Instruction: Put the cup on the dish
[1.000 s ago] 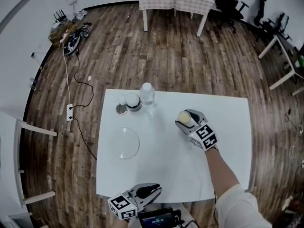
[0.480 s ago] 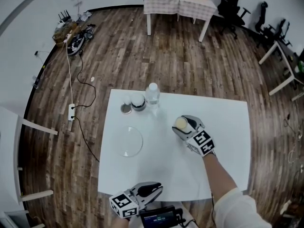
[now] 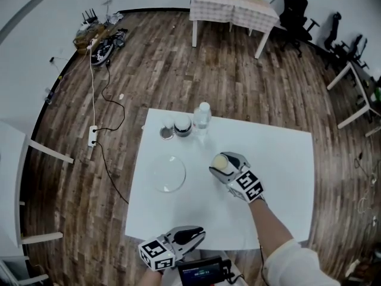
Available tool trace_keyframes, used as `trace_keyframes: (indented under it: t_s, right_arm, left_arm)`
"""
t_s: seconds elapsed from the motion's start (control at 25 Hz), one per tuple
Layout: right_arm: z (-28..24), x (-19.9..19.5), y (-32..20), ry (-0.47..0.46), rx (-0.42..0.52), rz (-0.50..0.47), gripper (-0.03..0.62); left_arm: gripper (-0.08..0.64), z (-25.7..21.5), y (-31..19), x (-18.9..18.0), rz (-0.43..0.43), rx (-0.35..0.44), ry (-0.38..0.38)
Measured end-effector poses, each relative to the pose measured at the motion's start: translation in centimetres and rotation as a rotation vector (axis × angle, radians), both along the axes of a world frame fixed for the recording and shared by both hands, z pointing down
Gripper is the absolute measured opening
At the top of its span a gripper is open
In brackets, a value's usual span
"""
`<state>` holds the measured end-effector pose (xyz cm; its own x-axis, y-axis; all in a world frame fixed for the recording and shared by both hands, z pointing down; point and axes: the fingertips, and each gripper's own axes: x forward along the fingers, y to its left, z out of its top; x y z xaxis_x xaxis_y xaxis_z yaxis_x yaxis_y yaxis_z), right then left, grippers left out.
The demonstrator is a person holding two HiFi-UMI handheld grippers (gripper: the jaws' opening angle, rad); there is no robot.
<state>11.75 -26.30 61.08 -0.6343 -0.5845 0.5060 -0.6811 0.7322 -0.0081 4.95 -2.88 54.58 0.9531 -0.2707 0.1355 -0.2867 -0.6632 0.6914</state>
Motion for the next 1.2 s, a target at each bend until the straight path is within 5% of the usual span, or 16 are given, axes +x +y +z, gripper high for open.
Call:
trace_keyframes:
  t_s: [0.6,1.2]
  right_arm:
    - [-0.6,-9.9,1.0,0.004,-0.007,-0.18,0.281]
    - [1.4,-17.7,0.9,-0.002,-0.02,-0.25,0.281]
  left_arm:
    - [0.047,-0.1,-0.8,-2.9,-0.05,0.013,0.01]
    - [0.048,0.8,-0.9,-6.4,-0.064,0.004,0.003]
